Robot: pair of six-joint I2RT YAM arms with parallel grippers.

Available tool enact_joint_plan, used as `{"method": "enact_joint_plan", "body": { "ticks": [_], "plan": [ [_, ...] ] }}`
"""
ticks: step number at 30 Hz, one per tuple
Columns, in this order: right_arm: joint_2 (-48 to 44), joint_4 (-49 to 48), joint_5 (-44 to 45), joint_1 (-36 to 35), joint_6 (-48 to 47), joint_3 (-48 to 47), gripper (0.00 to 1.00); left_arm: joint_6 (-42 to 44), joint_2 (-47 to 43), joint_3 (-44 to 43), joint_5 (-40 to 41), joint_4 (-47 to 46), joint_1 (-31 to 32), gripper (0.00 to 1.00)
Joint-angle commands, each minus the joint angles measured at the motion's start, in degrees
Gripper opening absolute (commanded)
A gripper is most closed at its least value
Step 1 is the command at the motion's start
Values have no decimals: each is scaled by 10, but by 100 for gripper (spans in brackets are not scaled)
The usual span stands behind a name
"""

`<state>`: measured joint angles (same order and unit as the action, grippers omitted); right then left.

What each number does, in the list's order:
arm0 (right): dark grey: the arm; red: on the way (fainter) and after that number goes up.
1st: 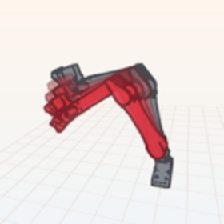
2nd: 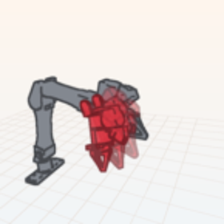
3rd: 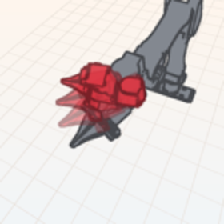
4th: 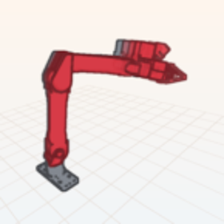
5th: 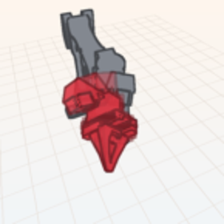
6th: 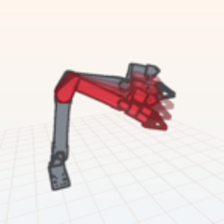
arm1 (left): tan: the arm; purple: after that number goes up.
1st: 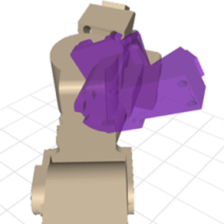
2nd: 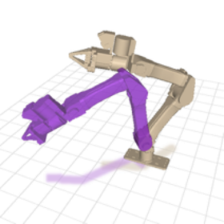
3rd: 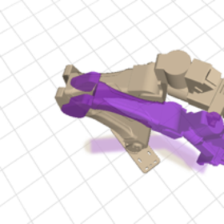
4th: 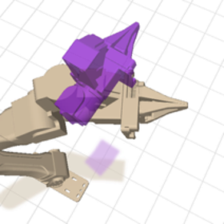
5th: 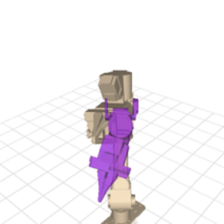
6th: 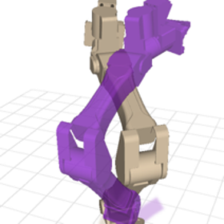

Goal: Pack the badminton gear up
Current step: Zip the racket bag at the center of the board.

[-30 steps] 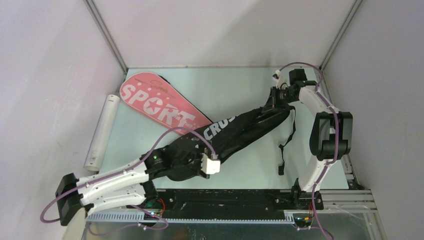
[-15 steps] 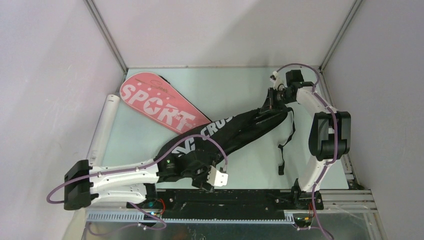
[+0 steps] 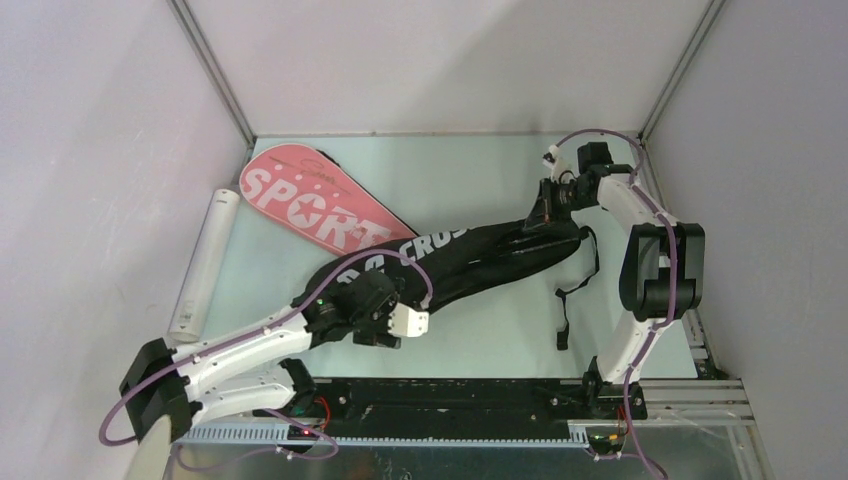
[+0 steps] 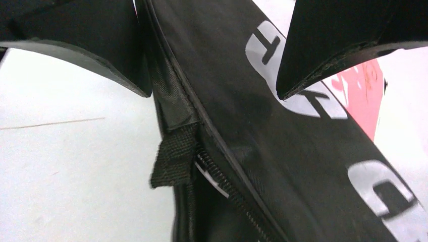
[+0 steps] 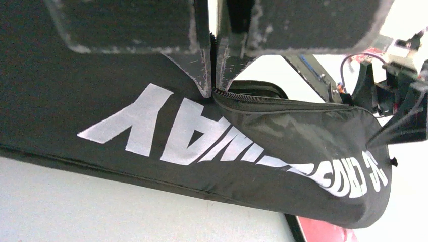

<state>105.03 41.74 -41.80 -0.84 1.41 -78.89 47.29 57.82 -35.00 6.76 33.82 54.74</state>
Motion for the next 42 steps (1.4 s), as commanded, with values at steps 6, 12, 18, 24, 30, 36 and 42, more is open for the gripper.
{"method": "enact_joint_plan", "body": {
  "ticks": [6, 12, 18, 24, 30, 36, 42],
  "plan": [
    [1, 28, -64, 24, -51, -28, 0, 84, 5, 45, 21, -105, -108, 77],
    [2, 50, -34, 30, -72, -42, 0, 107, 38, 52, 25, -174, -151, 20],
    [-26, 30, 12, 27, -82, -45, 16, 64, 19, 19, 0, -145, -151, 0],
    [-155, -56, 106, -46, -85, -11, 61, -28, -13, -101, -149, -14, -148, 0],
    [-363, -285, 257, -175, -29, 196, 99, -73, -14, -133, -227, 18, -146, 0],
    [-518, -469, 386, -333, 93, 400, 98, -101, -13, -123, -266, -9, -145, 0],
    [-522, -608, 504, -477, 183, 505, 94, -138, 5, -133, -290, -22, -145, 0]
  ]
}}
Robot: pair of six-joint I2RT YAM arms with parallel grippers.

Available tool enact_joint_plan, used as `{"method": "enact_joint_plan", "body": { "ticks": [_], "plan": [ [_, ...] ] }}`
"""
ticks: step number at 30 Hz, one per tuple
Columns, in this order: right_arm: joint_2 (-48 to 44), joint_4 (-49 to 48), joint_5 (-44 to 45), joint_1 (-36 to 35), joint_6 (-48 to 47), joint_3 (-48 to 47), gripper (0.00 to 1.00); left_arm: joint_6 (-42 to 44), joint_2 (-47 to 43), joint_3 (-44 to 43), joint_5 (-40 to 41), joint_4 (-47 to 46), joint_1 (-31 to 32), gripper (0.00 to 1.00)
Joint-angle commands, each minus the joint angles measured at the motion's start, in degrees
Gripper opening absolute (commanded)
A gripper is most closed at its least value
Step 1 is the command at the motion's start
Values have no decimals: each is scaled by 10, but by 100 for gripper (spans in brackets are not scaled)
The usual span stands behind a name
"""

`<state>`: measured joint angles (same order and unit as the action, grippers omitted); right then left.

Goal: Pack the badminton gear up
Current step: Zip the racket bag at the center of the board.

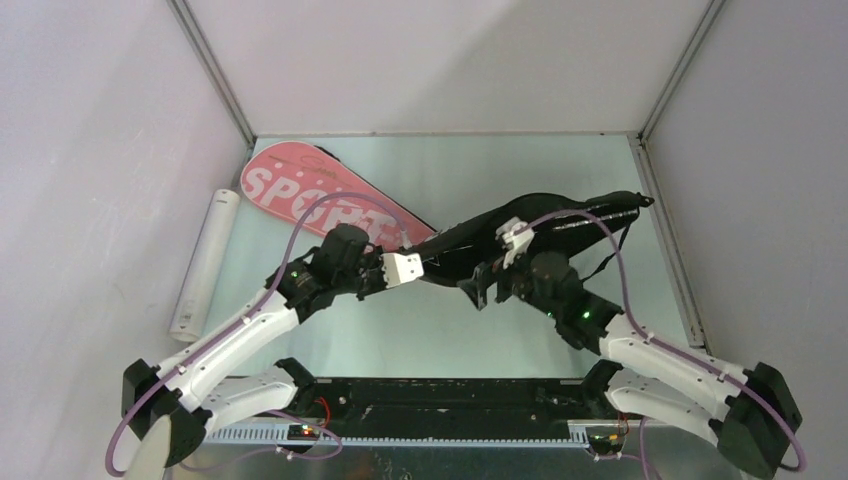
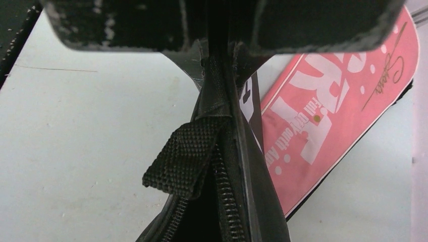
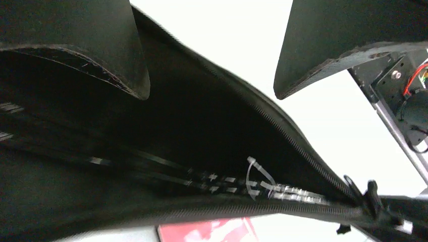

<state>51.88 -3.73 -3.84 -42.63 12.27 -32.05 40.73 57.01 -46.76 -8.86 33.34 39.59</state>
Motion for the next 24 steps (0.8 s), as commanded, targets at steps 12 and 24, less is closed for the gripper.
{"method": "enact_joint_plan", "body": {
  "ticks": [12, 24],
  "plan": [
    [185, -412, 146, -150, -149, 33, 89, -91, 81, -59, -138, 9, 20, 0],
    [281, -575, 201, -214, -227, 26, 88, -96, 99, -62, -144, 13, 19, 0]
  ]
}}
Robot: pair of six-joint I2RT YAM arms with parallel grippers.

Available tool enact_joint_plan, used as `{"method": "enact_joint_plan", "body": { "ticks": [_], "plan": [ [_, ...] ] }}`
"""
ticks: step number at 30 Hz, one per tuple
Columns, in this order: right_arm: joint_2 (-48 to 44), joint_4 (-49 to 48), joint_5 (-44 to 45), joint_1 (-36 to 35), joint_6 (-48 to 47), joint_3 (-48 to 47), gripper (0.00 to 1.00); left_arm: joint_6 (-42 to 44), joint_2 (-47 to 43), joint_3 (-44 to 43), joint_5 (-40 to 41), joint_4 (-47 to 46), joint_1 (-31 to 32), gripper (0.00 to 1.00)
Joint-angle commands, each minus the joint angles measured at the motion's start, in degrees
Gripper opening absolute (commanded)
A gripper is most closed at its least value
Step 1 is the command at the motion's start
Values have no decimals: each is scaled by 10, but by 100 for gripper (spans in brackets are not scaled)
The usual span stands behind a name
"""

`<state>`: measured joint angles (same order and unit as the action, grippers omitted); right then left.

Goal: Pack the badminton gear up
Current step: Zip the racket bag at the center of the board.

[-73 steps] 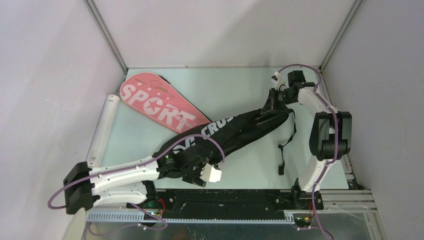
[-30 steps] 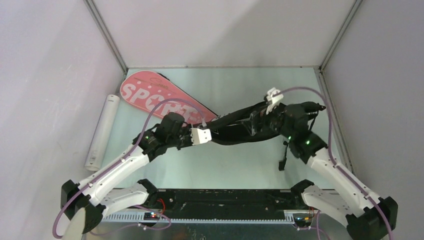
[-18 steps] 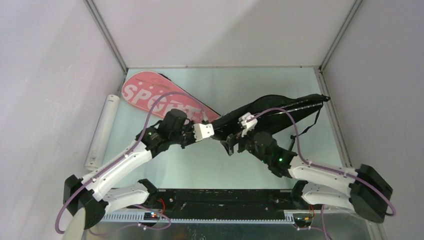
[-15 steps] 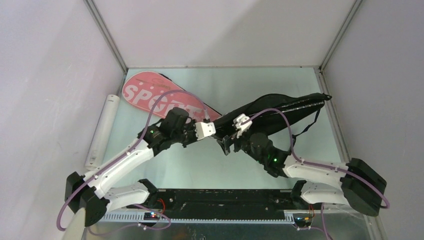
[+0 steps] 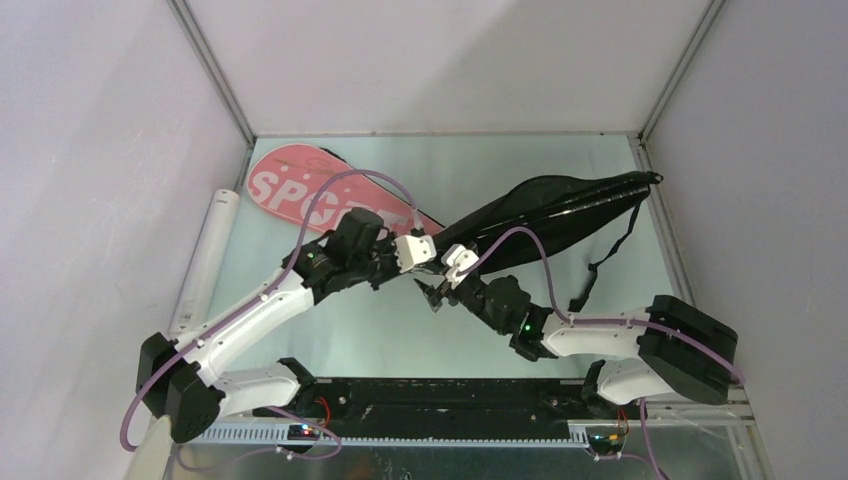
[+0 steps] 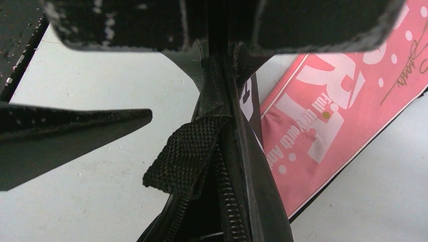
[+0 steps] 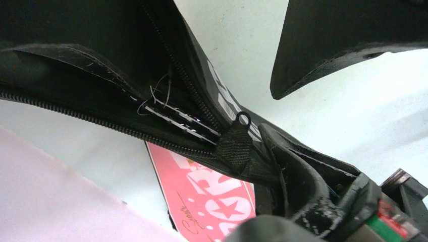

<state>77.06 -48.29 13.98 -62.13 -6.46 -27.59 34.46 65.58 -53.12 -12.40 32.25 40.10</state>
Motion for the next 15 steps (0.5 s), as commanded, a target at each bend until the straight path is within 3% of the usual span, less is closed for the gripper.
{"method": "enact_joint_plan", "body": {
  "ticks": [1, 8, 15],
  "plan": [
    [35, -157, 37, -21, -42, -18, 88, -34, 13, 3, -107, 23, 14, 0],
    [85, -273, 61, -37, -51, -18, 82, -30, 9, 8, -105, 24, 14, 0],
    [66, -246, 75, -43, -45, -20, 78, -22, 8, 16, -102, 18, 14, 0]
  ]
}}
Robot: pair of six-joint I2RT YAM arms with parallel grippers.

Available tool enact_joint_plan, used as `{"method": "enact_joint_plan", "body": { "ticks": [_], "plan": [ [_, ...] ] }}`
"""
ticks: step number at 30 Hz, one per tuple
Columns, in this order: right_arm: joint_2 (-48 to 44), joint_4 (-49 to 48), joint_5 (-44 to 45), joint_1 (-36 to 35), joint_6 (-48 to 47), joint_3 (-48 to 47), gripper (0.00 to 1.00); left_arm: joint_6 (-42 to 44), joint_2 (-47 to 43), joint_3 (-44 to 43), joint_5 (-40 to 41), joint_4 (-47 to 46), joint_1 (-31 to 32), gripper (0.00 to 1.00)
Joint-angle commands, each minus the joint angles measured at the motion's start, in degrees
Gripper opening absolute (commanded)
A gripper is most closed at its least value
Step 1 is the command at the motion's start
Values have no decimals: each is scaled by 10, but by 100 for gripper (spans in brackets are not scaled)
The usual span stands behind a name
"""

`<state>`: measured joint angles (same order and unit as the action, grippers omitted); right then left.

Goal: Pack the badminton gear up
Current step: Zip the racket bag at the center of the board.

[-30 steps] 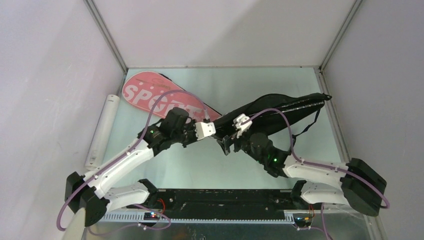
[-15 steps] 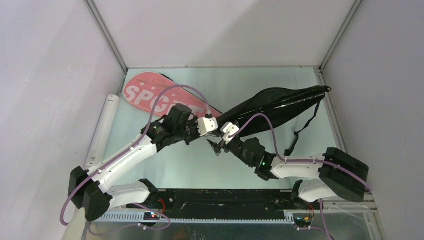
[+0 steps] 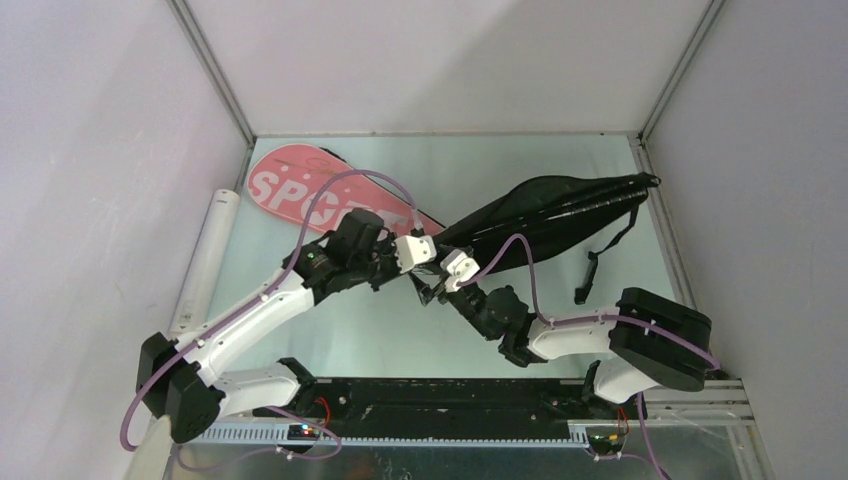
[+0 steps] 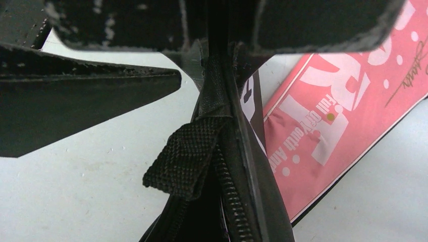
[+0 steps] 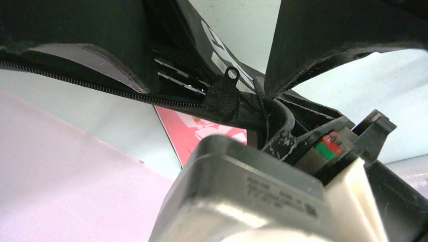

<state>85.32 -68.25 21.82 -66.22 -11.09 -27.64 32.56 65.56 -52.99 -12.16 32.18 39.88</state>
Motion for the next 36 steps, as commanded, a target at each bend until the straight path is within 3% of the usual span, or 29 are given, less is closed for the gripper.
{"method": "enact_joint_plan", "body": {
  "ticks": [1, 16, 20, 21, 25, 32, 36],
  "plan": [
    [-20, -33, -2, -2, 3, -22, 78, -3, 10, 13, -106, 19, 17, 0],
    [-70, 189, 17, -1, -5, -50, 59, -1, 17, -1, -93, 26, 16, 0],
    [-80, 212, 33, -1, -12, -50, 33, -1, 23, -6, -88, 29, 17, 0],
    [-82, 215, 34, -1, -14, -50, 22, -1, 24, -7, -88, 29, 17, 0],
    [-89, 230, 33, 0, -13, -50, 0, -1, 30, -12, -86, 30, 17, 0],
    [-130, 335, 42, 27, 36, -50, 0, 15, 31, -3, -58, 32, 17, 0],
    [-193, 472, -46, 93, 117, -50, 0, 49, 17, 21, -39, 31, 17, 0]
  ]
}}
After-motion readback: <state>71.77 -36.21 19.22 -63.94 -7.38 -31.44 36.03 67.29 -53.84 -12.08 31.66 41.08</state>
